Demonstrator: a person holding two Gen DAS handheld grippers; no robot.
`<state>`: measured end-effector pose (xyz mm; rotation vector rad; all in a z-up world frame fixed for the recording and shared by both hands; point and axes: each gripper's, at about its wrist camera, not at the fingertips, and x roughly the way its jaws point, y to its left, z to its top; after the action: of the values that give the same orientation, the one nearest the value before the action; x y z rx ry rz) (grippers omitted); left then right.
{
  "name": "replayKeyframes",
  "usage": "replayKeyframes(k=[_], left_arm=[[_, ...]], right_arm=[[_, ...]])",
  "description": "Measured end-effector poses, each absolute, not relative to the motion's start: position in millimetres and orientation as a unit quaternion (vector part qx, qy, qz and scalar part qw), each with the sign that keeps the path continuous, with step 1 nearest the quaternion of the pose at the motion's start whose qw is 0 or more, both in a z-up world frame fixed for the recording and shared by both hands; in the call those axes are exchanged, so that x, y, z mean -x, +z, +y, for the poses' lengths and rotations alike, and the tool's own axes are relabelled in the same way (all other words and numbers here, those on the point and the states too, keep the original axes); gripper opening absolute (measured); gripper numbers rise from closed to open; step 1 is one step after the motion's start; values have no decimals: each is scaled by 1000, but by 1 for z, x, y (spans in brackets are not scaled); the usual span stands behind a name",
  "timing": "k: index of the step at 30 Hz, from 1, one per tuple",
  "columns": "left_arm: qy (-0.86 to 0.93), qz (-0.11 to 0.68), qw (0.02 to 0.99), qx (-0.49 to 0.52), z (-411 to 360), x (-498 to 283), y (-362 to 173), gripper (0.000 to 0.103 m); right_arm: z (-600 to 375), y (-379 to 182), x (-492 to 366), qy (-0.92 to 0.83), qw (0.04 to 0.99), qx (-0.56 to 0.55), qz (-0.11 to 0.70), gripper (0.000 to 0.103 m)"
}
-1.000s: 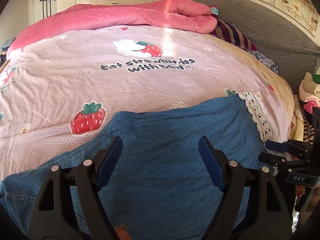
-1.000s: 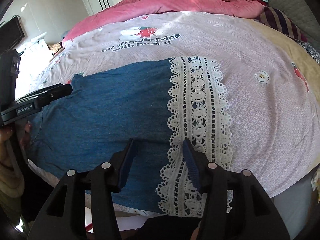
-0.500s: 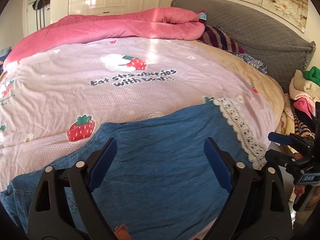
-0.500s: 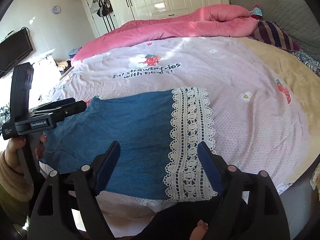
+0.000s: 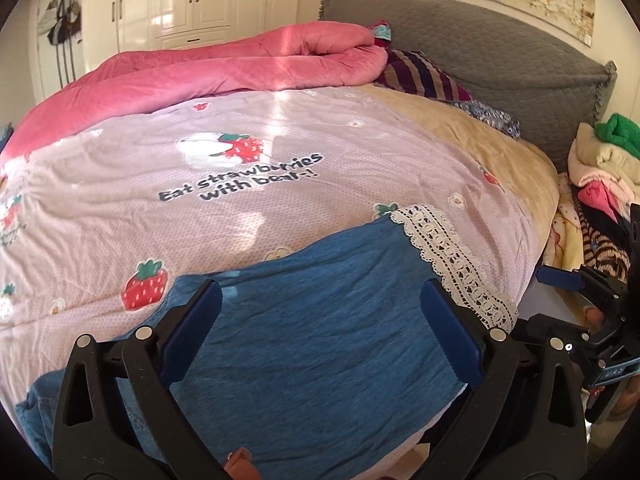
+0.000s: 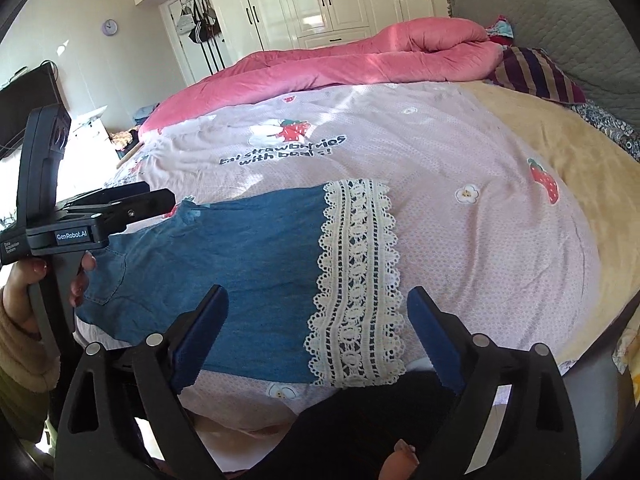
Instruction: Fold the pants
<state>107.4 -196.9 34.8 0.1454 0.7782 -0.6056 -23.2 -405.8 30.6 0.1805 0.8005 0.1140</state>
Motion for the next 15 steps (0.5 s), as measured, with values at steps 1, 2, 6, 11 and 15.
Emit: replayKeyframes(k=[1, 2, 6, 11, 15], left_arm=[[-292, 373, 877, -74, -200, -108, 34, 93], [-296, 373, 876, -80, -206, -110, 34, 93], [-305, 376, 870, -91, -222, -118, 30, 93], [-320, 398, 853, -106, -246, -135, 14, 93], [-332, 411, 839, -130, -269, -152, 2, 93]], right_arm=[[-408, 28, 23, 56, 914, -90, 392, 91], [-409, 27, 24, 56, 913, -92, 394, 91], [-416, 16, 22, 57, 905, -107, 408, 91], [-426, 2, 15, 52, 896, -129, 421, 91], [-429, -10, 9, 54, 888, -147, 432, 91]])
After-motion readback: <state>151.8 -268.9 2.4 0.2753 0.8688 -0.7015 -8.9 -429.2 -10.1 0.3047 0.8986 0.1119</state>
